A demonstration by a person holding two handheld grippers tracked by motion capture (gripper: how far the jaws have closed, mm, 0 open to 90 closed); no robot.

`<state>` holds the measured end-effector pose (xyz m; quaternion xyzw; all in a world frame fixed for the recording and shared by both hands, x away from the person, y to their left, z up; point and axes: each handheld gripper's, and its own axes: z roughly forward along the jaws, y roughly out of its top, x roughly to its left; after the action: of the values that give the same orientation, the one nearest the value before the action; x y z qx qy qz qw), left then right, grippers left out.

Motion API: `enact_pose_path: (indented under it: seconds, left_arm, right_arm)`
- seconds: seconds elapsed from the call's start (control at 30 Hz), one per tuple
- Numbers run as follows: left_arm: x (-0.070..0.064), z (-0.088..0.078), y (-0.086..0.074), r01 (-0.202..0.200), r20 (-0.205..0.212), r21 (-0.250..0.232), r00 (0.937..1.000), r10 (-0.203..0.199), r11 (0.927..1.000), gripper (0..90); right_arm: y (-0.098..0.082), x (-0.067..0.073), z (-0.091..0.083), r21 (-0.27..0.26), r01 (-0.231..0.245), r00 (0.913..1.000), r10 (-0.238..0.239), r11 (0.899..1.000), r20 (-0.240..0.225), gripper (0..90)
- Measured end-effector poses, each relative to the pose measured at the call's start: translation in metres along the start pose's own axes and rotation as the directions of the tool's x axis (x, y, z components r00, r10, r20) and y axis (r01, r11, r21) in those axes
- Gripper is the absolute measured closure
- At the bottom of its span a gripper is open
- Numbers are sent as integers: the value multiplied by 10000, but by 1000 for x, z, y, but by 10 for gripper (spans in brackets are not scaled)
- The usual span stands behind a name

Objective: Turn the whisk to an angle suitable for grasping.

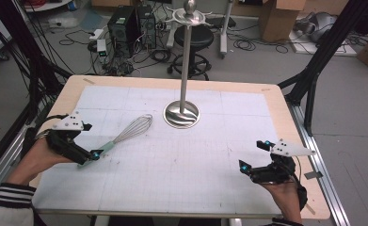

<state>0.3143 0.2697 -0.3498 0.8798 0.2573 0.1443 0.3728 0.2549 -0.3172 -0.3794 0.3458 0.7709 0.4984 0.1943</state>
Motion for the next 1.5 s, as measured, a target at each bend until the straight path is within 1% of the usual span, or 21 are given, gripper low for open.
enact_pose_path:
  seconds: [0.17,0.2,0.27,0.3,0.4,0.5,0.63,0.67,0.8,0.87,1.03,1.07,1.1,1.17,1.2,1.23,1.27,1.3,1.33,1.37,1.5]
  left_arm:
    - [7,9,2,65,168,449,9998,-73,9990,17]
    - [10,12,2,174,188,585,9997,-185,9981,17]
    - [10,15,1,233,187,614,9995,-245,9978,17]
    - [12,17,1,224,218,728,9995,-241,9971,17]
    - [13,23,1,271,353,1036,9989,-309,9943,17]
    - [16,30,1,382,231,1286,9989,-415,9910,17]
    - [18,38,-1,388,299,1577,9986,-440,9867,17]
    - [19,39,-1,301,329,1676,9988,-362,9854,17]
    - [21,47,-2,346,375,1926,9984,-426,9807,25]
    - [22,51,-3,458,431,2002,9975,-555,9787,35]
    - [24,59,-4,680,652,2426,9941,-862,9677,36]
    - [25,60,-4,667,773,2422,9931,-877,9679,59]
    - [25,61,-5,680,817,2448,9925,-904,9672,116]
    - [26,64,-6,655,767,2637,9931,-886,9624,125]
    - [27,65,-7,617,834,2721,9927,-874,9603,133]
    - [28,65,-7,425,918,2906,9932,-721,9559,156]
    - [27,66,-7,505,900,2889,9928,-796,9560,173]
    - [28,67,-7,437,878,2991,9935,-731,9532,177]
    - [27,69,-7,577,861,2980,9925,-870,9528,184]
    - [28,69,-8,414,930,3138,9929,-741,9486,213]
    - [29,75,-8,445,933,3430,9923,-812,9383,283]
  right_arm:
    - [0,0,0,68,48,10000,-49,10000,29,5]
    - [0,0,0,68,46,10000,-46,10000,34,5]
    - [0,0,0,51,33,10000,-34,10000,36,5]
    - [0,0,0,51,33,10000,-34,10000,36,5]
    - [1,0,-1,46,37,10000,-37,10000,26,5]
    - [2,0,-2,14,62,10000,-62,10000,28,5]
    - [2,0,-2,4,15,10000,-15,10000,16,5]
    - [2,0,-2,4,7,10000,-7,10000,7,5]
    - [2,0,-1,-35,-11,10000,11,10000,-7,5]
    - [2,0,-1,-37,-4,10000,4,10000,-15,5]
    - [2,0,-1,-38,-13,10000,13,10000,-17,5]
    - [2,0,-1,-21,-21,10000,21,10000,-18,5]
    - [2,0,-1,-18,-16,10000,16,10000,-16,5]
    - [2,-1,-1,-27,-38,10000,38,10000,-28,5]
    - [2,-1,-1,-55,-61,10000,60,10000,-30,5]
    - [2,0,-2,-61,-63,10000,63,10000,-41,5]
    - [2,-1,-2,-69,-31,10000,31,10000,-21,5]
    - [2,-1,-2,-77,-33,10000,33,10000,-24,5]
    - [2,-1,-2,-75,-33,10000,33,10000,-25,6]
    - [2,-1,-2,-72,-27,10000,27,10000,-16,5]
    - [2,0,-1,-68,-12,10000,12,10000,-42,5]
